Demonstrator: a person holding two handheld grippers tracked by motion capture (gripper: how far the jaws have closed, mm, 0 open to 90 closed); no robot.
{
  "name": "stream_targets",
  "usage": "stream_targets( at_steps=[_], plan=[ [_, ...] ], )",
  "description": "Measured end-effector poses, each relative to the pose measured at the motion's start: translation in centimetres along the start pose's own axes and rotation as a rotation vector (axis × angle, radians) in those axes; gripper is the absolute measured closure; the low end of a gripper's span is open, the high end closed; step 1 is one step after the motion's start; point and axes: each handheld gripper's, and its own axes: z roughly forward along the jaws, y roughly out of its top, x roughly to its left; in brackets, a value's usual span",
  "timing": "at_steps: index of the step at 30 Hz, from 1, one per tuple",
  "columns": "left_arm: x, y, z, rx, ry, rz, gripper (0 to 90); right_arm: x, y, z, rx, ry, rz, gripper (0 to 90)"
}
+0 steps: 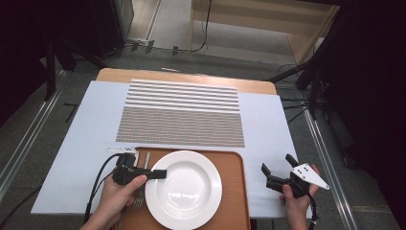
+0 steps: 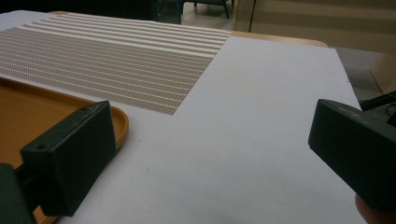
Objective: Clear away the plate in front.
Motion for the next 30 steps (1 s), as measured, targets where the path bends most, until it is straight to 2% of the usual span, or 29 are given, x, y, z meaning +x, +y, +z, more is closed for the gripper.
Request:
stream_targets(
  at_steps=[7, 9, 10, 14, 15, 17, 20, 23, 25, 30],
  plan=[
    [0.3, -0.1, 0.4, 0.033, 0.012, -0.02, 78.3, 0.0, 0.0, 0.0, 0.001, -0.001, 0.0, 0.0],
    [0.3, 0.1, 0.5, 0.041, 0.021, -0.015, 77.9, 0.0, 0.0, 0.0, 0.003, -0.001, 0.001, 0.0],
    [0.1, 0.2, 0.5, 0.047, 0.039, 0.001, 77.4, 0.0, 0.0, 0.0, 0.001, -0.002, -0.001, 0.0],
    [0.3, 0.2, 0.6, 0.058, 0.055, 0.01, 74.8, 0.0, 0.0, 0.0, 0.002, -0.001, 0.0, 0.0],
    [0.3, 0.1, 0.7, 0.067, 0.1, 0.026, 73.7, 0.0, 0.0, 0.0, 0.003, -0.001, 0.0, 0.0],
    [0.3, 0.0, 0.7, 0.072, 0.109, 0.028, 72.9, 0.0, 0.0, 0.0, 0.001, -0.001, -0.002, 0.0],
    [-0.1, -0.1, 0.9, 0.083, 0.187, 0.06, 68.5, -0.1, 0.0, 0.0, 0.001, -0.001, -0.001, 0.0],
    [-0.2, 0.0, 1.1, 0.097, 0.229, 0.089, 65.9, -0.1, 0.0, 0.0, 0.0, -0.001, -0.001, 0.0],
    [-0.4, 0.0, 1.3, 0.106, 0.272, 0.108, 63.9, -0.1, 0.0, 0.0, 0.001, 0.0, -0.001, 0.0],
    [-0.7, 0.1, 1.6, 0.107, 0.323, 0.15, 62.1, 0.0, 0.0, 0.0, 0.003, -0.001, 0.002, 0.0]
  ],
)
